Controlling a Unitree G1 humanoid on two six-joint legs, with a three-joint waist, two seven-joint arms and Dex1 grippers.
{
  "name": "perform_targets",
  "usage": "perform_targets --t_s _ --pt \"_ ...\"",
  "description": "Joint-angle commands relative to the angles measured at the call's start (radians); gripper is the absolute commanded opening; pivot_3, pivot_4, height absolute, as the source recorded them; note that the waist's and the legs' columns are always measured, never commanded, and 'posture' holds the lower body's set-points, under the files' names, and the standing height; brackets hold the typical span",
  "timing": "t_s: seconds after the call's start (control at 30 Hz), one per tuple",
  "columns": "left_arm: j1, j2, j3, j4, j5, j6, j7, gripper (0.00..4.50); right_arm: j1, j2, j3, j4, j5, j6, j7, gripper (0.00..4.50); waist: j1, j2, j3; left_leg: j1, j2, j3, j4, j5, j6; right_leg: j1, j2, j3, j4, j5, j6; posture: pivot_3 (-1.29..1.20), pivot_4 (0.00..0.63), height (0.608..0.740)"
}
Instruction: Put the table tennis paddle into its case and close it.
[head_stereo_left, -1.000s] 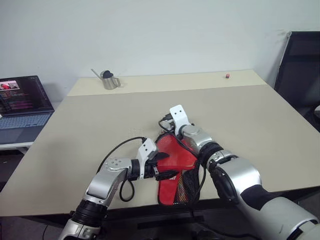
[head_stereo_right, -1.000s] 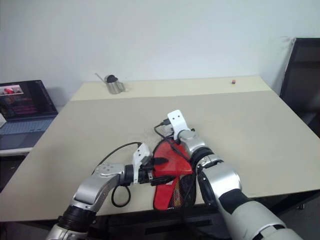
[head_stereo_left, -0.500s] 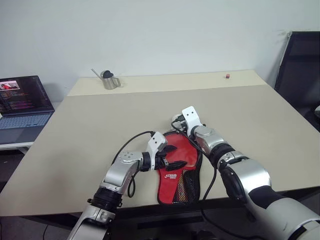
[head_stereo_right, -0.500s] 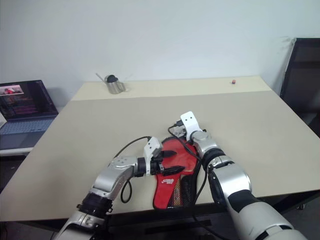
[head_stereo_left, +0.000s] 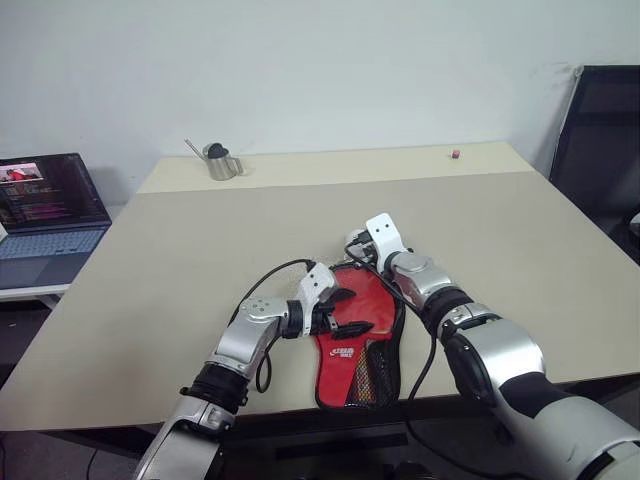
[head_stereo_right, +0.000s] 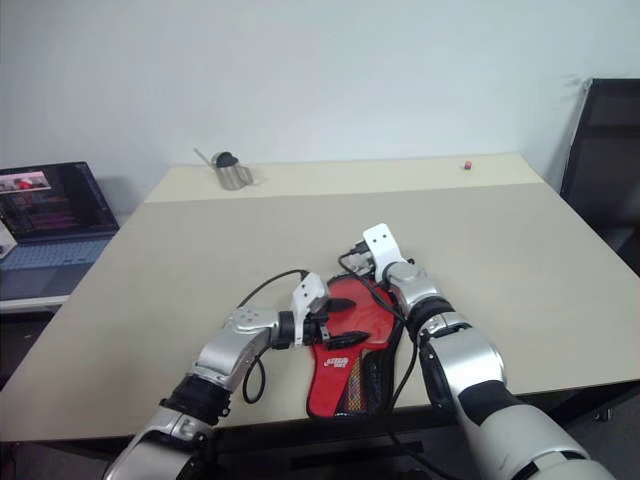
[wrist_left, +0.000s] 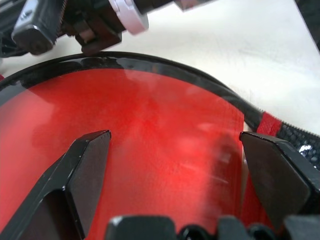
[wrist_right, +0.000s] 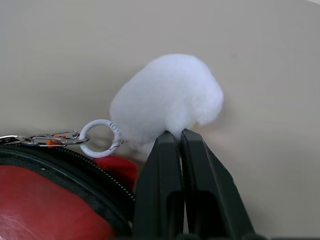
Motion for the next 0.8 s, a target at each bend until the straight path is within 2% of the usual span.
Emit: perform_targets --t_s 0.03,0.33,0.5,0.67,0.8 --pt "0.024 0.010 -0.024 0.077 0.037 0.010 -0.005 4.50 -0.004 -0.068 -0.017 -0.059 0.011 -0.002 -0.005 0.03 0.000 0.000 0.000 0.001 0.000 0.000 0.000 0.000 0.000 0.001 0.000 0.000 0.000 0.000 0.000 0.00 0.150 0.740" --pt "0.016 -0.006 -0.028 0.120 0.047 -0.010 0.001 4.50 0.060 -0.169 -0.012 -0.150 0.031 0.035 0.055 0.03 0.000 0.001 -0.001 0.007 0.000 0.001 -0.001 0.000 0.000 0.006 0.000 0.001 0.001 0.000 0.000 0.00 0.150 0.740" --pt "0.011 -0.010 -0.028 0.134 0.052 -0.017 0.003 4.50 0.137 -0.201 -0.013 -0.291 0.041 0.118 0.094 0.03 0.001 0.001 -0.001 0.010 0.000 0.000 0.000 0.000 0.000 0.012 0.000 -0.001 -0.001 0.000 0.001 0.00 0.150 0.740" --pt "-0.001 -0.019 -0.028 0.160 0.058 -0.031 0.010 4.50 0.417 -0.273 -0.020 -0.865 0.086 0.417 0.190 0.03 0.021 0.001 -0.002 0.010 0.000 -0.003 0.000 0.000 0.000 0.015 0.000 -0.003 -0.004 0.000 0.002 0.00 0.150 0.740" --pt "-0.013 -0.027 -0.030 0.186 0.064 -0.046 0.012 4.50 0.560 -0.323 -0.050 -1.177 0.118 0.621 0.195 0.03 0.031 0.003 -0.003 0.010 0.001 -0.002 0.000 -0.001 0.001 0.015 -0.001 -0.003 -0.005 -0.001 0.003 0.00 0.150 0.740"
